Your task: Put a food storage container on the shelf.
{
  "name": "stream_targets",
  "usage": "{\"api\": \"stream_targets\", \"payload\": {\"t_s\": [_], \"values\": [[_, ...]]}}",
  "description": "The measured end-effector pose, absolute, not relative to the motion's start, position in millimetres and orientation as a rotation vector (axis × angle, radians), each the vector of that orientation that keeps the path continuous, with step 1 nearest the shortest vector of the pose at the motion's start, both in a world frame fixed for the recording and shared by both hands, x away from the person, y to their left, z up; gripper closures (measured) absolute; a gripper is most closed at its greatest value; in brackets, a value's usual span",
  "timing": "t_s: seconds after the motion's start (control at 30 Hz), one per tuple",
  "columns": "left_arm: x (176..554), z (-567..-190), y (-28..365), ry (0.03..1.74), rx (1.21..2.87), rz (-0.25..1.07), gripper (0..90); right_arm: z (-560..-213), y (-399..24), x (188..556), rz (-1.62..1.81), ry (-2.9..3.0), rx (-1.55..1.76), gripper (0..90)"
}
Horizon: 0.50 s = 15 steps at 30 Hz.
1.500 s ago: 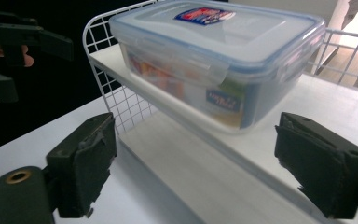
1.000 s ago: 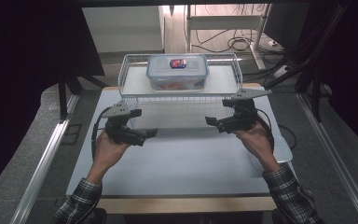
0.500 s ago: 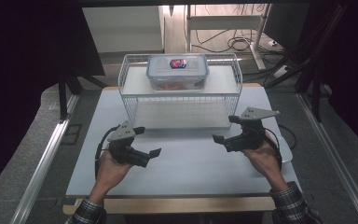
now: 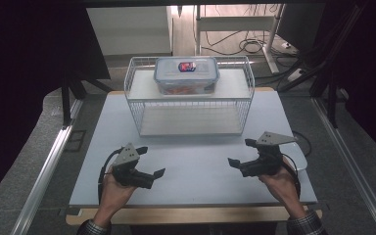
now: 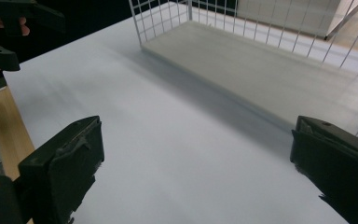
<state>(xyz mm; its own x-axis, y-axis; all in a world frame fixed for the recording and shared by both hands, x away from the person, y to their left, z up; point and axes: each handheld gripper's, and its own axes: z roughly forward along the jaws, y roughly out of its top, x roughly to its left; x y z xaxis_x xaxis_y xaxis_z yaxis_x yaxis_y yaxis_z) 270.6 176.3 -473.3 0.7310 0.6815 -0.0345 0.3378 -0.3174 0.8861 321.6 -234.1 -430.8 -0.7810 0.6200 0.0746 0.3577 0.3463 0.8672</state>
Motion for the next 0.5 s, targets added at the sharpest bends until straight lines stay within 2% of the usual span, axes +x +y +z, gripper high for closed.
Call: {"api": "stream_targets", "payload": {"t_s": [0.27,0.5], "values": [[253,-495,178,0.799,2.004,0.478,3.0,-457,-233,306,1.351,2.368,0.868,3.1],[251,-504,181,0.824,2.002,0.457,3.0,-471,-234,306,1.288,2.384,0.901,3.1]]}}
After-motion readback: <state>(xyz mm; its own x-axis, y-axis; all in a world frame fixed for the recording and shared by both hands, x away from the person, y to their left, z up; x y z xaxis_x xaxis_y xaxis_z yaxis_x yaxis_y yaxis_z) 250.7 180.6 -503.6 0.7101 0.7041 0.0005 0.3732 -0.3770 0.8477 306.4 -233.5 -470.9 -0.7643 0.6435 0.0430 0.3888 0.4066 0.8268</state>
